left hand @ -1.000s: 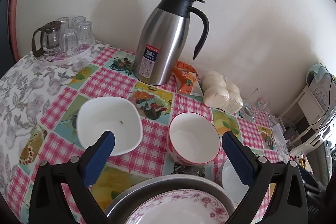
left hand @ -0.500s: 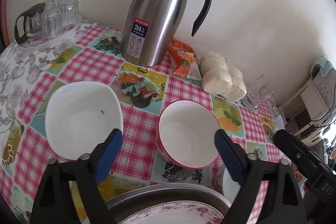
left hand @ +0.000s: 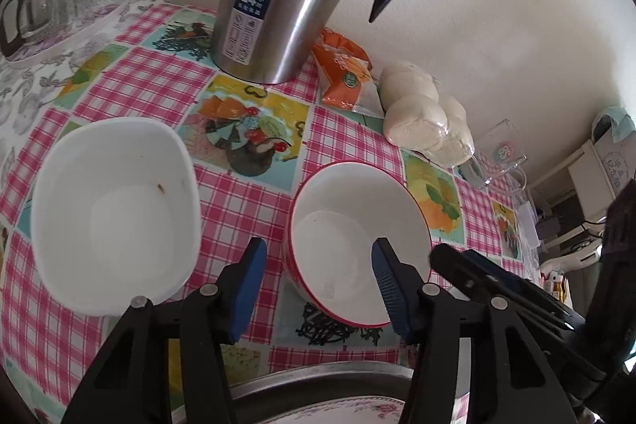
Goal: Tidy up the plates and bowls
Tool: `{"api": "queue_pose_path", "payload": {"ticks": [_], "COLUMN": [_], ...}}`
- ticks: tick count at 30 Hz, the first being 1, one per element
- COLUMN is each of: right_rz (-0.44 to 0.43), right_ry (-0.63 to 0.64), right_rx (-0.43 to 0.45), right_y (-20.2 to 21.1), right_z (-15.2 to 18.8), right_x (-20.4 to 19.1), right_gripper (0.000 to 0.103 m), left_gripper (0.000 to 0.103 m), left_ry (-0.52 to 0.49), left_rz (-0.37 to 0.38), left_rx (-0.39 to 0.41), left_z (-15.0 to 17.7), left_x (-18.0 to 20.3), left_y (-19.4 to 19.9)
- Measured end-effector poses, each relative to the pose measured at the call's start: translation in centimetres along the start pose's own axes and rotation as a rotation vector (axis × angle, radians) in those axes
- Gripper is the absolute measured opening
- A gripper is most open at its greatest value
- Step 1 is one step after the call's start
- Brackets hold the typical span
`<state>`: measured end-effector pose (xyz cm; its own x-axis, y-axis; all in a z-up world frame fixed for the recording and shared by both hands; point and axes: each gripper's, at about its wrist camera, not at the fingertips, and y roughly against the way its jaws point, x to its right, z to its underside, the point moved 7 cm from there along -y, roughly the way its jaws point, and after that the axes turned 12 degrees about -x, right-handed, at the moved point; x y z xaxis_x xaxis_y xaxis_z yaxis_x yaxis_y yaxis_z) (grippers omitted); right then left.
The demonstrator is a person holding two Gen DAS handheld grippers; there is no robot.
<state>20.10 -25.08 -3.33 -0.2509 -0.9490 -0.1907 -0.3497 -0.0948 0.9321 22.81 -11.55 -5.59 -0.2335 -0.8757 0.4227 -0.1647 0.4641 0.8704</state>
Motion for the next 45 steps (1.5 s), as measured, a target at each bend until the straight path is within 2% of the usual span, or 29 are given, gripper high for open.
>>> {"api": "queue_pose_path", "payload": {"ticks": [4, 10, 13, 19, 24, 30, 33, 45], "right_rz": [-0.017, -0.023, -0.035, 0.008, 0.028, 0.014, 0.011, -0.011], "right_ry": [-0.008, -0.027, -0.033, 0.016, 0.06, 0.04, 0.051, 0.033], "right_rx": [-0.045, -0.118, -0.139, -0.178, -0.217, -0.188, -0.153, -0.017], "right_y": [-1.8, -4.2, -4.9, -6.0, -7.0, -6.5, -5.4, 1.3], "right_z": [0.0, 0.0, -0.2, -0.7, -0.5, -0.6, -0.8, 0.3], "right_x": [0.0, 0.4, 0.4, -0.4, -1.3, -1.0, -1.0, -1.5], "right_gripper": [0.05, 0.036, 0.034, 0.03, 0.018, 0.017, 0.015, 0.014], "left_gripper": [0.04, 0.036, 0.036, 0.036, 0.034, 0.034, 0.034, 0.034], "left_ry": [0.012, 0.001, -0.02, -0.08, -0.09, -0.084, -0.091, -0.138], "left_rz": [-0.003, 0.032, 0.009, -0.051, -0.036, -0.006, -0.011, -0.002], "left_rx": [-0.027, -0.06, -0.066, -0.09, -0.105, -0.113, -0.089, 0.006], "left_z": [-0.4, -0.7, -0.7, -0.4, -0.3, -0.1, 0.0, 1.3], "left_x": [-0.6, -1.0, -0.9, -0.4, -0.4, -0.4, -0.2, 2.6], "left_y": [-1.1, -2.2, -2.5, -3.5, -3.9, -3.8, -3.2, 2.6]}}
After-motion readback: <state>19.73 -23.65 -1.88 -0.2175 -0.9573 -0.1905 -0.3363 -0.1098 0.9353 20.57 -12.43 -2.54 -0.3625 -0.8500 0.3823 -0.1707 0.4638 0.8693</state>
